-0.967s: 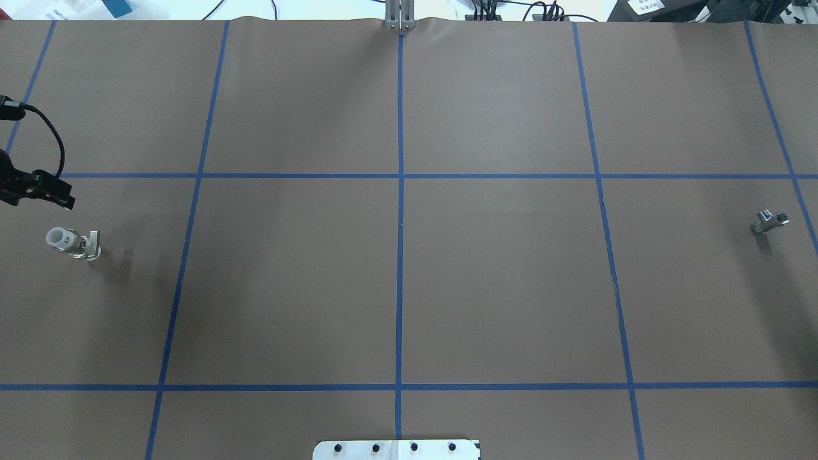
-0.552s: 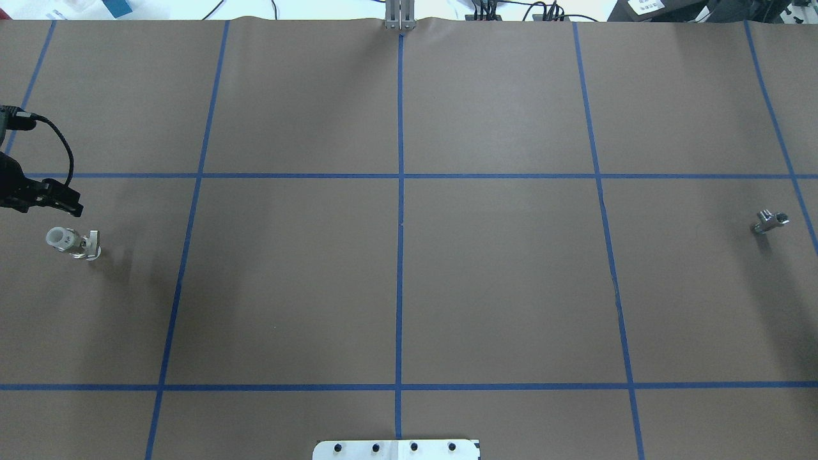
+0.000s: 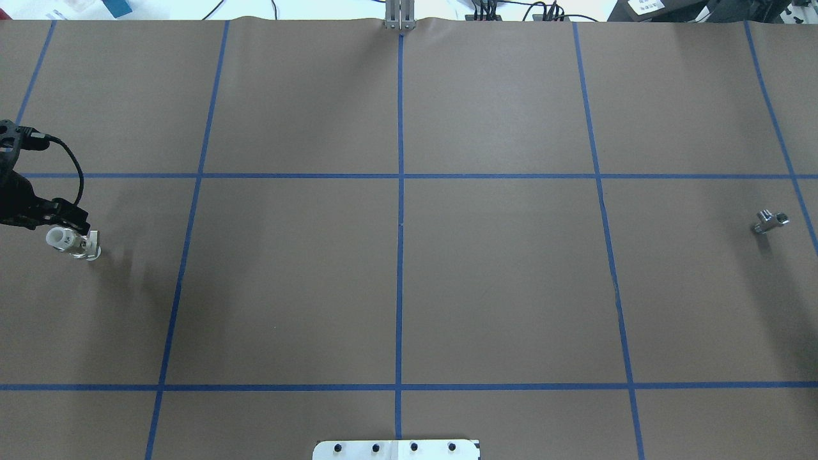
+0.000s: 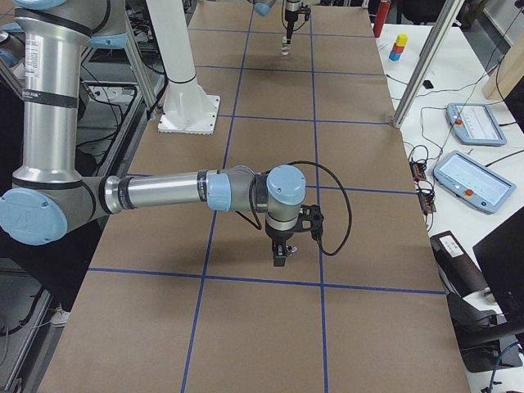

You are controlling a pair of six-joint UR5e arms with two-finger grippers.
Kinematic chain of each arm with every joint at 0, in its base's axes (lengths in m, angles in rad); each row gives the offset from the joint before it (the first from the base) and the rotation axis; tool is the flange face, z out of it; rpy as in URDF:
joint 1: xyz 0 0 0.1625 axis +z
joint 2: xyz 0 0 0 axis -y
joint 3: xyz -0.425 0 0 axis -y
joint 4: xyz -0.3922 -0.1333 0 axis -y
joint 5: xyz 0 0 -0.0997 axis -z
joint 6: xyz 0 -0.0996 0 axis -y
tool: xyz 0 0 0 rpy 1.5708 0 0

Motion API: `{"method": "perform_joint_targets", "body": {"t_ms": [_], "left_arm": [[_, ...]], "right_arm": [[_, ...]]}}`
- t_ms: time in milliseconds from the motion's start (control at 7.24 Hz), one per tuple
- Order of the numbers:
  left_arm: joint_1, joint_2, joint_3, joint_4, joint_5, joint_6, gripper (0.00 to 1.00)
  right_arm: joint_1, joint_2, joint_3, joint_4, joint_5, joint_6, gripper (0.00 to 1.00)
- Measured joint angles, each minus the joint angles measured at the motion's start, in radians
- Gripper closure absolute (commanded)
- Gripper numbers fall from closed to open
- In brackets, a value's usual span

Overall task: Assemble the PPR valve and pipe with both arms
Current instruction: 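Lower the left gripper onto the white-and-chrome valve and close it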

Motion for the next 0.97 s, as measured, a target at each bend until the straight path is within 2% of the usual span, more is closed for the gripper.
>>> {"method": "perform_joint_targets", "body": {"t_ms": [276, 690, 967], "left_arm": [[0.007, 0.018, -0.001, -0.011, -0.003, -0.002, 0.20], [0.014, 0.024, -0.003, -0.016, -0.012, -0.008, 0.23], [0.021, 0.024, -0.005, -0.016, -0.015, -0.012, 0.48]], "right_arm": [[0.000, 0.000, 0.000, 0.000, -0.001, 0.000, 0.01], [0.000, 0.000, 0.000, 0.000, -0.001, 0.000, 0.01], [0.000, 0.000, 0.000, 0.000, -0.001, -0.003, 0.01]]}}
